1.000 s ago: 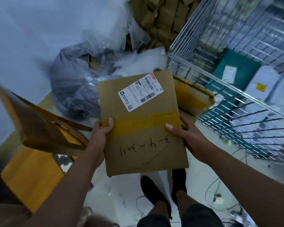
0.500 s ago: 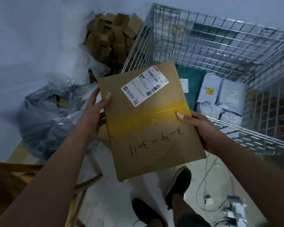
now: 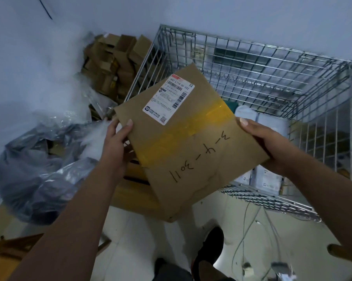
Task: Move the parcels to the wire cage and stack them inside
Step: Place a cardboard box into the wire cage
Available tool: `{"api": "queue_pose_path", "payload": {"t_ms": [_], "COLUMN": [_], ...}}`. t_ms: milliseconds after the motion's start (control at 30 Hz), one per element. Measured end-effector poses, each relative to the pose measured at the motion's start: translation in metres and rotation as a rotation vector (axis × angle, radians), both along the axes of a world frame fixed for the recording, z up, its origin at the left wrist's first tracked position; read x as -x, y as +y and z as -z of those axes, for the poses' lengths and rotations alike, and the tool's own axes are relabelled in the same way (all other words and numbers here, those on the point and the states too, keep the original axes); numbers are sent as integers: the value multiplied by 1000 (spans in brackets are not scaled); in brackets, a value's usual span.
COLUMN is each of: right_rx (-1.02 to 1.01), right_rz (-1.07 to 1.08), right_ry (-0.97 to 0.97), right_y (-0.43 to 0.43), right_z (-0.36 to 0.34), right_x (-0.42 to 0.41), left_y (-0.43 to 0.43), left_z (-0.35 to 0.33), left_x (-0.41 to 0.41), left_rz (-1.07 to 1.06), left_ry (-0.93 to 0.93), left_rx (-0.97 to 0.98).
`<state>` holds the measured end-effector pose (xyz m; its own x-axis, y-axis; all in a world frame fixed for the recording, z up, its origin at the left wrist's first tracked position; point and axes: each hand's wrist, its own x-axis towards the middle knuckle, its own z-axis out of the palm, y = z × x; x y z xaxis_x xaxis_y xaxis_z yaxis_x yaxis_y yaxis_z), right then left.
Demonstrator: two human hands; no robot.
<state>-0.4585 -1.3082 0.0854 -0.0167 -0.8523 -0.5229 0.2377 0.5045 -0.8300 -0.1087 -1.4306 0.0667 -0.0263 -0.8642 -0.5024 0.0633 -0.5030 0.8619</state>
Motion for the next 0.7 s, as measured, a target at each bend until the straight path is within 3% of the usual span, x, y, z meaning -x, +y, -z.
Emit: {"api": "queue_pose_path", "payload": {"t_ms": [267, 533, 600, 700], "right_rx": [-154, -71, -92, -124], "right_rz": [288, 363, 369, 346], "right_ry": [-91, -86, -87, -89], "right_y": [-39, -94, -108, -129], "right_z": [46, 78, 85, 96], "right_x": [27, 45, 56, 71], "left_y": [-34, -72, -86, -107], "left_z": [37, 81, 89, 100], "left_x": [24, 50, 51, 50], "left_rz": [-111, -144, -146, -86], "left_ry": [43, 103, 54, -172], "left_rx": [-46, -214, -260, -234]}}
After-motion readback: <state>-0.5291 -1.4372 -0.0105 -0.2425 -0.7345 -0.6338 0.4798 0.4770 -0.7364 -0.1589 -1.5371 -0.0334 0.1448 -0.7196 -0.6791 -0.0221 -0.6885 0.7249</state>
